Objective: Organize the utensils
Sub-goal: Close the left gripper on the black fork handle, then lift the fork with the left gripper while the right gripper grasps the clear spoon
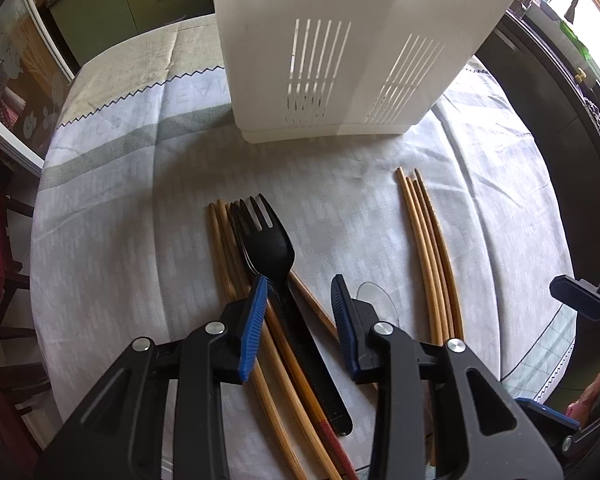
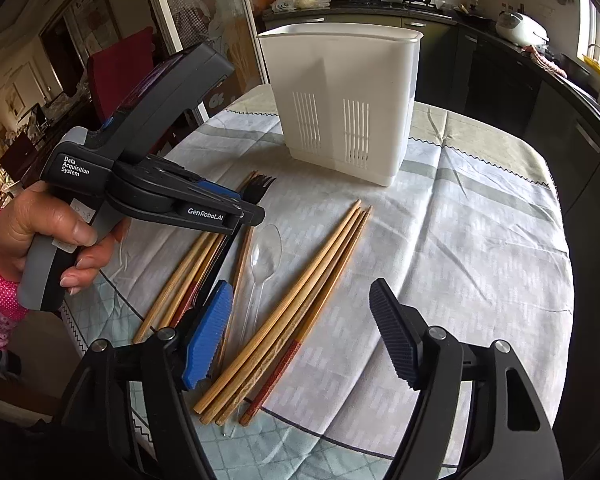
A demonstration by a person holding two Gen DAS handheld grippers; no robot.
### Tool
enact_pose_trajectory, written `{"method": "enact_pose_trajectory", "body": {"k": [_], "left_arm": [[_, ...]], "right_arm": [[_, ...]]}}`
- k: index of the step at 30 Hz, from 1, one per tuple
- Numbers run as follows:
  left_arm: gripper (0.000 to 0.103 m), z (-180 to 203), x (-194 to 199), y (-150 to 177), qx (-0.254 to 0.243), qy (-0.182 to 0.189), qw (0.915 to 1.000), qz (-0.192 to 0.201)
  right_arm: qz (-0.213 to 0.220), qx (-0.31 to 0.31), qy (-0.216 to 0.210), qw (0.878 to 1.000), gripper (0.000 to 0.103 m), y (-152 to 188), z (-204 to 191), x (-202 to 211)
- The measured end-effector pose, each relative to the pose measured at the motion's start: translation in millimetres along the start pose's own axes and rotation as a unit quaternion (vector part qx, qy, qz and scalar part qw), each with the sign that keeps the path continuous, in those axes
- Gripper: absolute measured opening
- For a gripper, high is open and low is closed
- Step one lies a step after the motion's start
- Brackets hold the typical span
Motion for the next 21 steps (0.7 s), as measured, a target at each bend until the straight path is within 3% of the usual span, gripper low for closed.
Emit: {"method": "enact_pose_trajectory", "body": {"k": [5, 12, 16, 21], "left_arm": [[0.019, 3, -5, 2, -0.002, 0.001, 1.0000, -0.005], [0.018, 1, -8, 3, 0.004, 0.008, 0.9999, -0.006], [0.010, -2, -5, 4, 0.006, 0.017, 0.9998, 0.002], [0.009, -11, -4, 9, 0.008, 0.029, 0.9996, 0.002]], "right_arm": [[0.000, 0.006, 0.000, 1.000, 0.071, -1, -3, 0], [0.000, 0.004, 0.003, 1.000, 0.071, -1, 1, 0], [-0.007, 0.009, 0.007, 1.000, 0.071, -3, 2, -5], [-0.017, 0.020, 0.006, 1.000, 0.071, -3, -2, -13]]}}
Point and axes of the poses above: each gripper's, at about its wrist camera, not at the fingertips, and x roughly against the way its jaws point, z to its right, y to its underside, the point moved 4 cm from there along -x, roughly the way its jaws point, and after that the axes turned 2 degrees about z, right-handed, at the moved point
